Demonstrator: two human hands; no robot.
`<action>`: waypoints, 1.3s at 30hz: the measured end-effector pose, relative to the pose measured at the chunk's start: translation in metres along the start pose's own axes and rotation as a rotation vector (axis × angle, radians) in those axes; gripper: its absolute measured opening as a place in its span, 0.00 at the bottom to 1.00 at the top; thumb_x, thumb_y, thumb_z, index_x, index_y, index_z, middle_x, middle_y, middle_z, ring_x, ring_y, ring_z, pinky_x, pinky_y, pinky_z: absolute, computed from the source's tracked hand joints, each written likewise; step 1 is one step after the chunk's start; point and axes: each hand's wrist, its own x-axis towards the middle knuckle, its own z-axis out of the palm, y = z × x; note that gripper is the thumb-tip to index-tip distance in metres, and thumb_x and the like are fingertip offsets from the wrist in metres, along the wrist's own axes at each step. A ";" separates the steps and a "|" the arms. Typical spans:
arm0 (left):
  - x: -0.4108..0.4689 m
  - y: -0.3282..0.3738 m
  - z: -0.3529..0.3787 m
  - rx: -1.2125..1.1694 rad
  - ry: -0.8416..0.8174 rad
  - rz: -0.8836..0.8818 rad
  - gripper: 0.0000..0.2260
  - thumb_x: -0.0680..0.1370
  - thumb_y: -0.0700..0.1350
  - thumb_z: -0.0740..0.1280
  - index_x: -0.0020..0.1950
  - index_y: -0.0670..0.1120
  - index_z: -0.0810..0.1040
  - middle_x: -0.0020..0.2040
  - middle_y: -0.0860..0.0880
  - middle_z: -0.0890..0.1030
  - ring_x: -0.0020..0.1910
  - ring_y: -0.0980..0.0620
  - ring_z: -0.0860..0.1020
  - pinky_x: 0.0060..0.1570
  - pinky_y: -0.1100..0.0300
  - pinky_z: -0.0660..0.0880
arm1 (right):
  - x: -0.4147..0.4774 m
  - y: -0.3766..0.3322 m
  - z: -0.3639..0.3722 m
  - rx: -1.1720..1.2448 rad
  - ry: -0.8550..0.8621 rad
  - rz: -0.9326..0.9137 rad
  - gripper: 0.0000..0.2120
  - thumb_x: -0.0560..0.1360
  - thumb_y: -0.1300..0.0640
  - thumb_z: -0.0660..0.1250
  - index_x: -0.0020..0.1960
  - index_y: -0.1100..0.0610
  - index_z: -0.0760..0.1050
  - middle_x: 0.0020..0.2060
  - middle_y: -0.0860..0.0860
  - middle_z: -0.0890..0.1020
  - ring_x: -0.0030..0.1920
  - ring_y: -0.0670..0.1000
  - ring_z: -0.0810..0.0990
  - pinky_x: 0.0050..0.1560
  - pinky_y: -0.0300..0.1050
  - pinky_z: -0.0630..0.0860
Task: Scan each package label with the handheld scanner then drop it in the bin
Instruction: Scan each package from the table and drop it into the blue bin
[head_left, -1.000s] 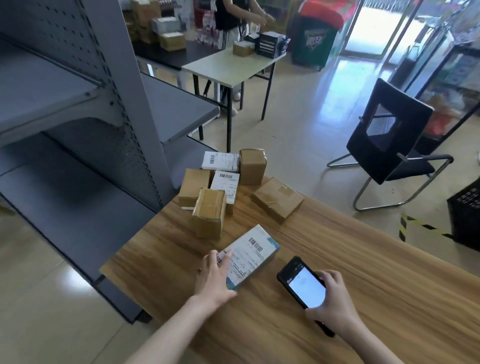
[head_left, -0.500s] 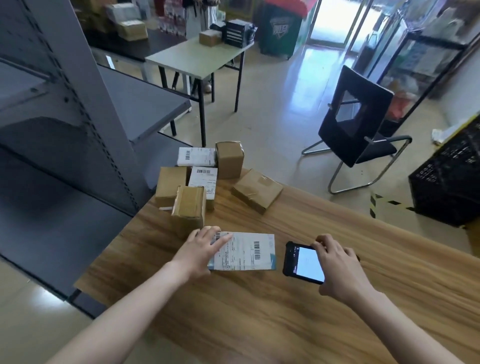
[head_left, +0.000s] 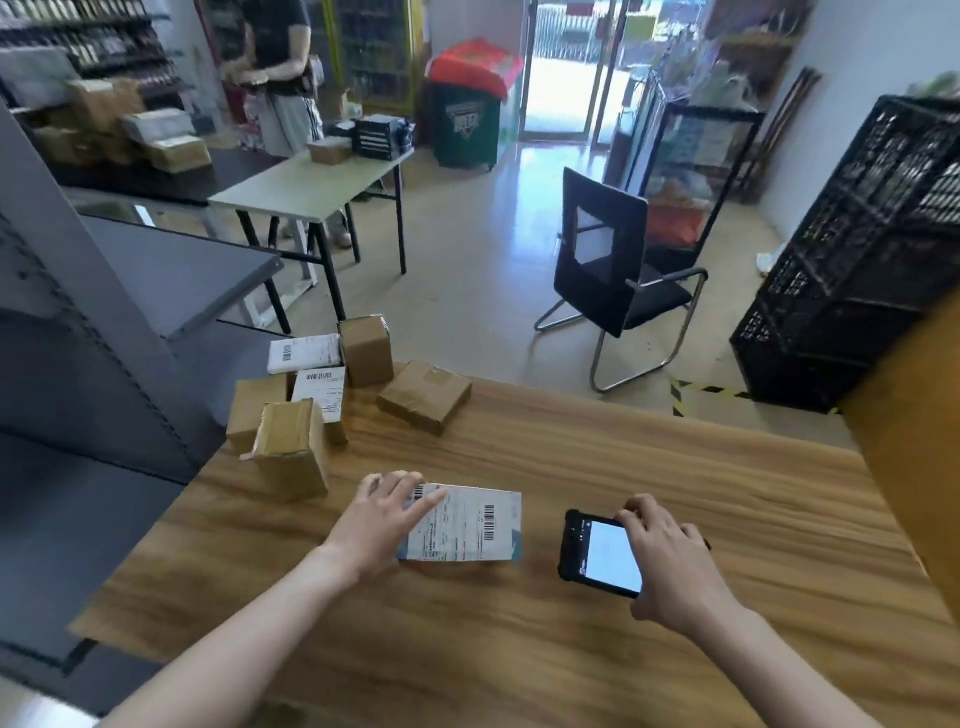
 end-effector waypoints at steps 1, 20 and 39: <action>-0.001 0.013 -0.005 -0.002 0.000 0.011 0.42 0.75 0.51 0.70 0.78 0.57 0.43 0.77 0.46 0.52 0.76 0.46 0.51 0.75 0.45 0.52 | -0.012 0.011 0.002 0.018 0.006 0.011 0.45 0.59 0.52 0.78 0.71 0.53 0.60 0.69 0.48 0.58 0.68 0.50 0.64 0.62 0.46 0.68; 0.098 0.478 -0.116 -0.093 0.041 0.775 0.41 0.70 0.67 0.62 0.78 0.58 0.49 0.75 0.49 0.55 0.74 0.47 0.54 0.70 0.49 0.59 | -0.405 0.248 0.111 0.919 0.378 1.290 0.38 0.53 0.53 0.78 0.60 0.55 0.68 0.54 0.47 0.62 0.51 0.46 0.69 0.46 0.40 0.71; 0.003 1.052 -0.158 -0.041 -0.071 1.658 0.43 0.66 0.69 0.63 0.77 0.60 0.52 0.73 0.52 0.58 0.71 0.50 0.59 0.68 0.53 0.64 | -0.755 0.310 0.158 0.819 0.562 2.216 0.31 0.49 0.61 0.77 0.51 0.64 0.78 0.42 0.48 0.69 0.51 0.53 0.71 0.41 0.27 0.64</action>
